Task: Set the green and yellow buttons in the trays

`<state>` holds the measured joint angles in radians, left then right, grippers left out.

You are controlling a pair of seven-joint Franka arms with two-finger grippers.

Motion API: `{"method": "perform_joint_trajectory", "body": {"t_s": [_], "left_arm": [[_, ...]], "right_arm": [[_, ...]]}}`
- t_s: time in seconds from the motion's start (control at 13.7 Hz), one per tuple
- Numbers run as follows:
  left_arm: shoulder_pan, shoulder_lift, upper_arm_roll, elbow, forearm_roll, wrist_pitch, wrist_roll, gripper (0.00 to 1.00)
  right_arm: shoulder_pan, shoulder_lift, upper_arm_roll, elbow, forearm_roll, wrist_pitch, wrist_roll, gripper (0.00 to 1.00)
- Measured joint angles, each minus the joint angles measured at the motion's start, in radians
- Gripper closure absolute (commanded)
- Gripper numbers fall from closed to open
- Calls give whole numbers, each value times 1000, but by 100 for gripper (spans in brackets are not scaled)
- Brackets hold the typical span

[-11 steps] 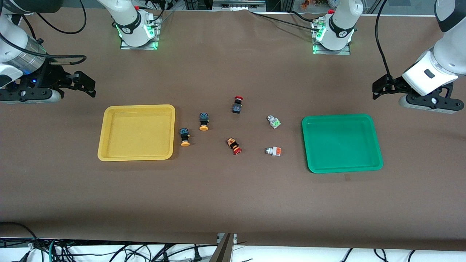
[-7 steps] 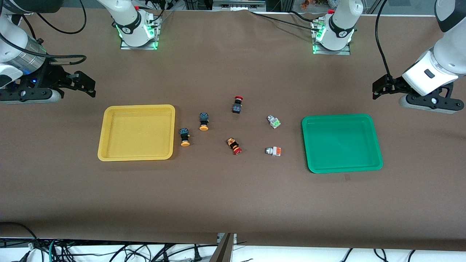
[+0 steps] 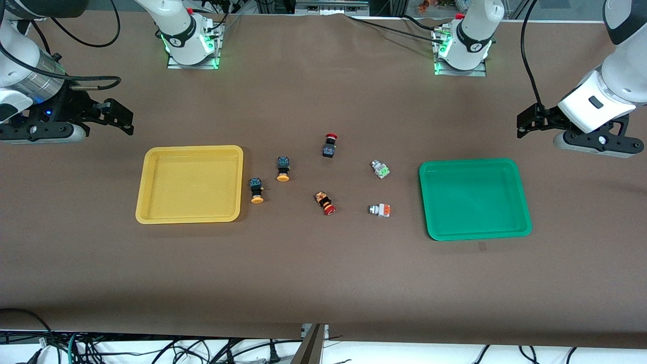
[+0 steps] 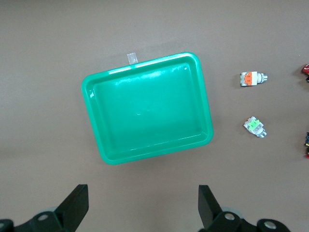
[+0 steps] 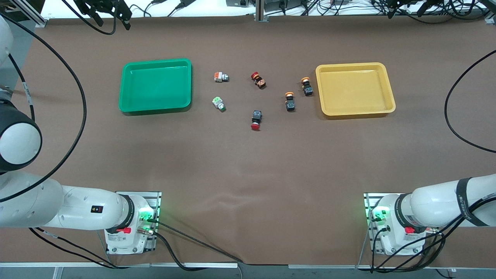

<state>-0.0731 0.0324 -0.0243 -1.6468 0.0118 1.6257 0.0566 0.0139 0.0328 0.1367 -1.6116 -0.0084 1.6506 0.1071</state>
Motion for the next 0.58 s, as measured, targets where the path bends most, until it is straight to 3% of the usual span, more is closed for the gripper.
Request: {"method": "perform_joint_trajectory", "body": {"t_s": [0.29, 0.58], "left_arm": [[-11, 7, -9, 0, 0, -6, 0, 0], [-27, 41, -18, -1, 0, -91, -8, 0]], "right_arm": [[0, 0, 7, 0, 0, 0, 0, 0], [2, 0, 12, 0, 0, -1, 0, 0]]}}
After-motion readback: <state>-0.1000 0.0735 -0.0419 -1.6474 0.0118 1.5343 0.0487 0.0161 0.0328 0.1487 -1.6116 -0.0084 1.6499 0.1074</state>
